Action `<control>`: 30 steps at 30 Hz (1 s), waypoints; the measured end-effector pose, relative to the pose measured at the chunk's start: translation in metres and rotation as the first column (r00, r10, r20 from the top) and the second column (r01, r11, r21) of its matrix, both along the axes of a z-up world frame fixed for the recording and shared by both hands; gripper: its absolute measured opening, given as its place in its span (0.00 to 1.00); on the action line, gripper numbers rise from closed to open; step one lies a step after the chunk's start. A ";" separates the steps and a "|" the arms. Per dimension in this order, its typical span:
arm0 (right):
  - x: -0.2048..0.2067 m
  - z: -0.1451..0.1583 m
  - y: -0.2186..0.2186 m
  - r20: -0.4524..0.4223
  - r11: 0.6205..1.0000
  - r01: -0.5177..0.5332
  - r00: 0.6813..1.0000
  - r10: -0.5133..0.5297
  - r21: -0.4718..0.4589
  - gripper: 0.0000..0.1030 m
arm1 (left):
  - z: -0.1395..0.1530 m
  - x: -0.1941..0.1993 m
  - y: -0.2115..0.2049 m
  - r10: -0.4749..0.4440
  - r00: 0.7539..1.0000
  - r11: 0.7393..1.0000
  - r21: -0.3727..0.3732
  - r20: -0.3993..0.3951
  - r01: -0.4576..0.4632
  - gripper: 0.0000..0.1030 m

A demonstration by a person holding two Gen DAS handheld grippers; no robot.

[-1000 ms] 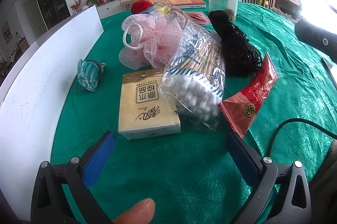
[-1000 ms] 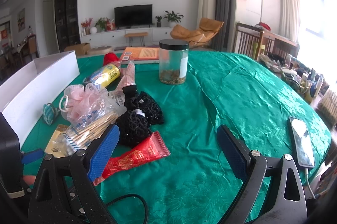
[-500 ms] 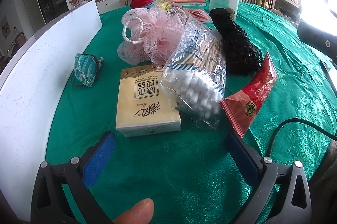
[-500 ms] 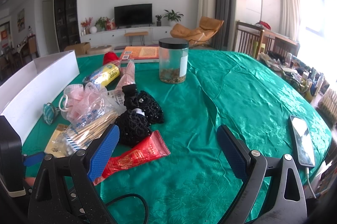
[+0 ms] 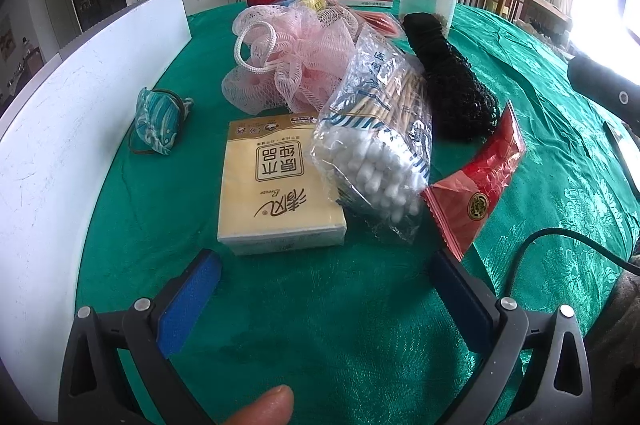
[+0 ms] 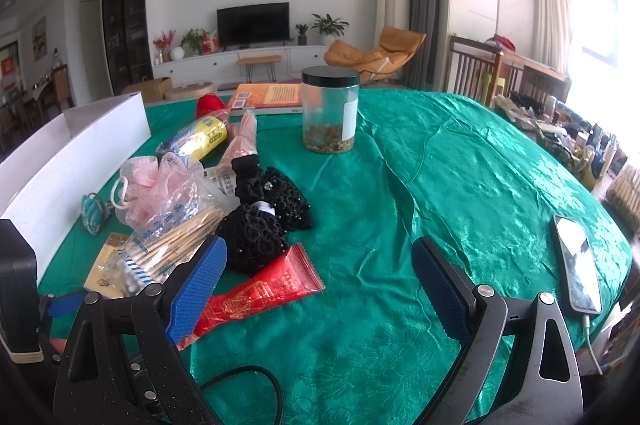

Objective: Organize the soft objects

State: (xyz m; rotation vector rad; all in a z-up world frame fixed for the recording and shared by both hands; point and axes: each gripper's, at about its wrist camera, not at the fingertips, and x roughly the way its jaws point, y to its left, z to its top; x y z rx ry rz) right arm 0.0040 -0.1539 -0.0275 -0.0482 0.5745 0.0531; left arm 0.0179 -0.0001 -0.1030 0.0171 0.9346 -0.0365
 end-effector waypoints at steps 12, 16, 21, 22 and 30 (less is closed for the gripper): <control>0.002 0.001 -0.003 -0.003 1.000 -0.001 1.000 0.001 0.001 0.92 | 0.000 0.002 0.000 -0.001 1.000 1.000 -0.002 -0.013 0.001 1.00; 0.003 0.001 -0.003 -0.005 1.000 -0.001 1.000 0.001 0.002 0.92 | 0.000 0.004 0.000 -0.002 1.000 1.000 -0.003 -0.018 0.002 1.00; 0.004 0.001 -0.004 -0.005 1.000 -0.001 1.000 0.001 0.003 0.92 | -0.001 0.004 0.001 -0.003 1.000 1.000 -0.002 -0.021 0.003 1.00; 0.004 0.001 -0.004 -0.007 1.000 -0.001 1.000 0.001 0.004 0.92 | -0.001 0.003 0.001 -0.007 1.000 1.000 -0.001 -0.018 0.007 1.00; 0.002 -0.001 -0.007 -0.020 0.999 0.006 1.000 -0.005 0.031 0.92 | -0.001 0.006 0.002 -0.037 0.999 0.999 -0.002 -0.028 0.037 1.00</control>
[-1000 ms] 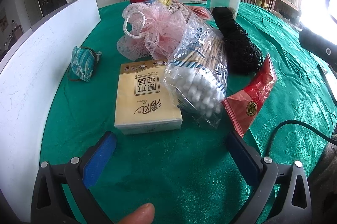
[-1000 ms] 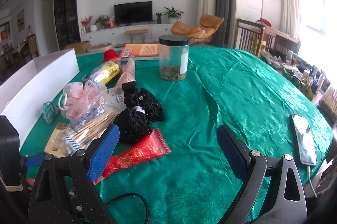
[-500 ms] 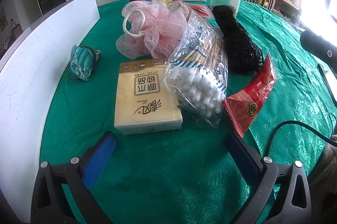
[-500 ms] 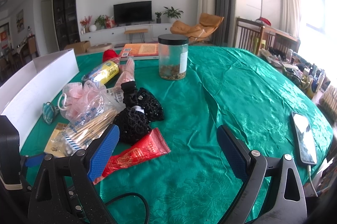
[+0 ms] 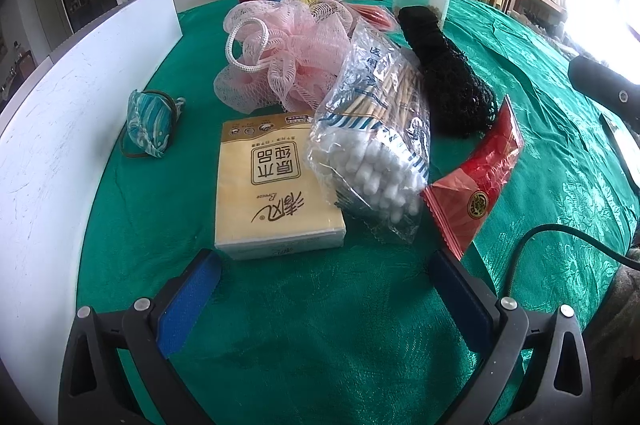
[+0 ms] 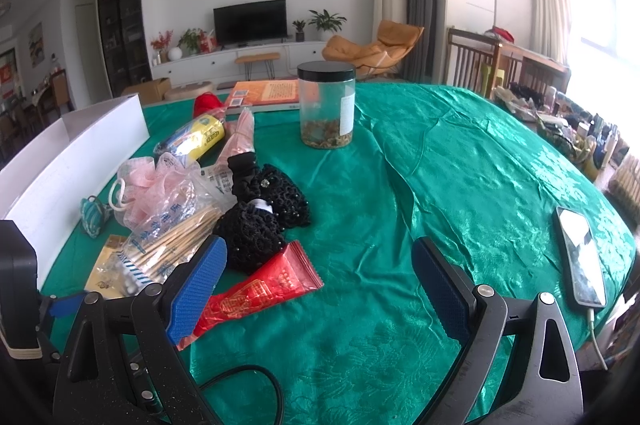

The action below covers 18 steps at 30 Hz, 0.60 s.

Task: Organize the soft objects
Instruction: 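Grasp the blue garbage-bag roll with the left tool while the right tool grasps the red snack packet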

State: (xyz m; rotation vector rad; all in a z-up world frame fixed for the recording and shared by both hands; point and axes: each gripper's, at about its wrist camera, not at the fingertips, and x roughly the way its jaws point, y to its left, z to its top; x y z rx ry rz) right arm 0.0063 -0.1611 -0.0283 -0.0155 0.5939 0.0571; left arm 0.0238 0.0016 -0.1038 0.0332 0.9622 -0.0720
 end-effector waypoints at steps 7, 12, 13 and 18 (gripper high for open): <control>-0.001 -0.013 -0.004 -0.092 0.996 0.002 0.996 0.006 0.094 0.92 | 0.003 0.005 0.004 -0.028 0.998 1.000 -0.012 -0.049 0.028 1.00; 0.007 -0.031 0.031 -0.241 0.993 -0.114 0.963 0.119 0.037 0.92 | 0.024 -0.002 0.020 -0.030 1.000 0.994 -0.105 -0.003 0.029 1.00; 0.005 -0.032 0.041 -0.254 0.989 -0.146 0.956 0.145 0.013 0.92 | 0.030 -0.004 0.023 -0.029 0.999 0.994 -0.105 0.015 0.030 1.00; -0.013 -0.039 0.083 -0.339 0.951 -0.306 0.900 0.273 -0.046 0.92 | 0.048 -0.004 0.035 -0.021 0.998 0.996 -0.086 0.057 0.025 1.00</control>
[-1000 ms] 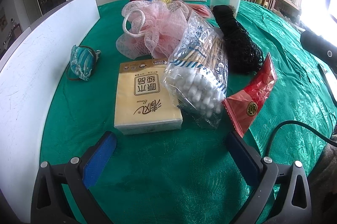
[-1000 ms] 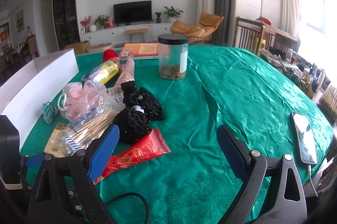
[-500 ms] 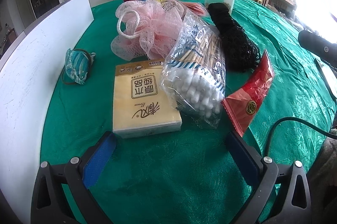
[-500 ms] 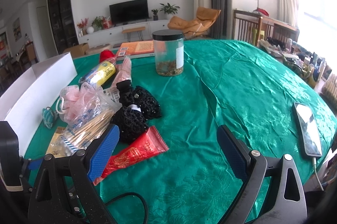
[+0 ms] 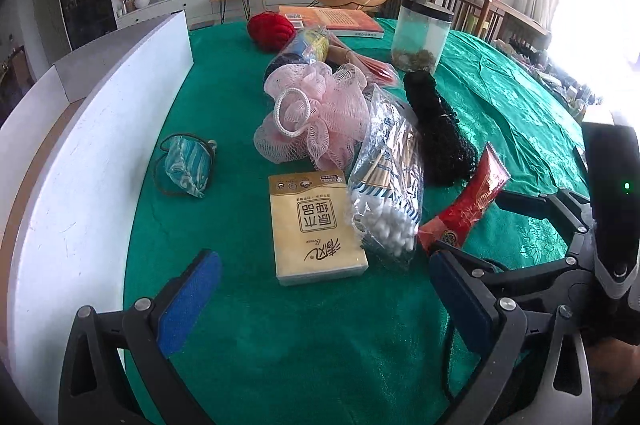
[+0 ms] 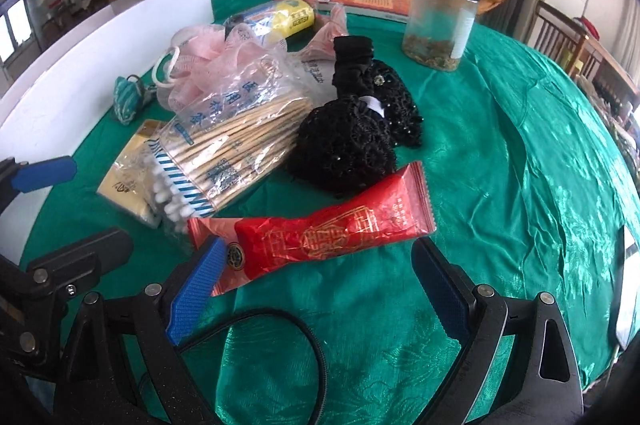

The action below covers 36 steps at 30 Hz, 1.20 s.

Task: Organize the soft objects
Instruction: 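Grasp the blue garbage-bag roll with the left tool while the right tool grasps the red snack packet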

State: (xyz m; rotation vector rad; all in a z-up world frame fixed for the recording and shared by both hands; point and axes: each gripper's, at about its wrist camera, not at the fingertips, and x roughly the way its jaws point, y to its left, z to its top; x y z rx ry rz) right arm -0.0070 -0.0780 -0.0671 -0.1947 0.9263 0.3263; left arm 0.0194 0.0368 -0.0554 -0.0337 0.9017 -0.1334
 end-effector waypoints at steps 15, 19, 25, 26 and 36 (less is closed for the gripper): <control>-0.030 0.028 -0.137 -0.127 0.725 0.541 0.830 -0.544 0.427 0.92 | 0.033 0.028 0.020 -0.015 1.000 0.997 -0.082 -0.009 0.014 1.00; -0.042 0.032 -0.122 -0.119 0.744 0.505 0.853 -0.509 0.439 0.92 | 0.049 0.056 0.025 -0.007 1.000 0.995 -0.098 -0.017 0.005 1.00; -0.029 0.050 -0.129 -0.005 0.766 0.431 0.873 -0.488 0.477 0.92 | 0.074 0.116 0.033 -0.036 0.999 0.995 -0.088 -0.007 0.035 1.00; -0.027 0.049 -0.137 -0.010 0.745 0.443 0.863 -0.506 0.499 0.92 | 0.073 0.134 0.030 -0.049 0.999 0.997 -0.061 -0.023 0.047 1.00; -0.037 0.031 -0.198 -0.232 0.475 0.570 0.769 -0.596 0.671 0.93 | 0.008 0.271 0.001 -0.056 0.967 0.994 0.079 -0.247 0.078 0.85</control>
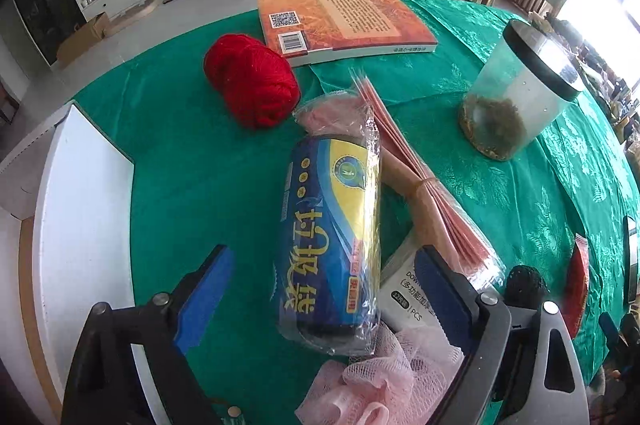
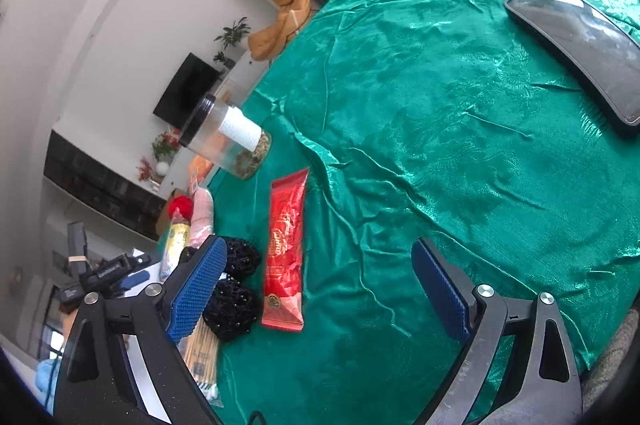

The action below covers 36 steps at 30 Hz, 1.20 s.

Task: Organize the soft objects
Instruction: 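Carry both items into the white box and open both tools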

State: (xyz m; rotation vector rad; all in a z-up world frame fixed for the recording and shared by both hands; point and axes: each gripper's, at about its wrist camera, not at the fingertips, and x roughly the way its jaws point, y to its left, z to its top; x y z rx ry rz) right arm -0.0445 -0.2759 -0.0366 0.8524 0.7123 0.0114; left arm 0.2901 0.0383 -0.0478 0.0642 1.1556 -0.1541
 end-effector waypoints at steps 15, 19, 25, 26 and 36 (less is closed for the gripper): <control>0.093 0.010 0.056 -0.284 0.864 -0.374 0.916 0.285 -0.337 0.13 | 0.061 -0.047 0.062 0.061 0.991 0.972 -0.233 0.118 -0.032 0.47; 0.100 0.039 0.042 -0.226 0.874 -0.343 0.934 0.278 -0.343 0.13 | 0.101 -0.097 0.099 0.078 0.979 0.961 -0.276 0.188 -0.023 0.47; 0.092 0.094 0.102 -0.136 0.822 -0.453 0.891 0.434 -0.346 0.13 | 0.120 -0.184 0.181 0.174 0.962 0.956 -0.270 0.212 -0.113 0.47; 0.089 0.102 0.121 -0.116 0.811 -0.481 0.874 0.471 -0.333 0.13 | 0.118 -0.197 0.196 0.197 0.957 0.958 -0.251 0.211 -0.142 0.47; 0.046 0.163 0.354 0.066 0.537 -0.832 0.534 0.843 -0.138 0.13 | 0.088 -0.297 0.300 0.433 0.879 0.901 -0.129 0.200 -0.415 0.53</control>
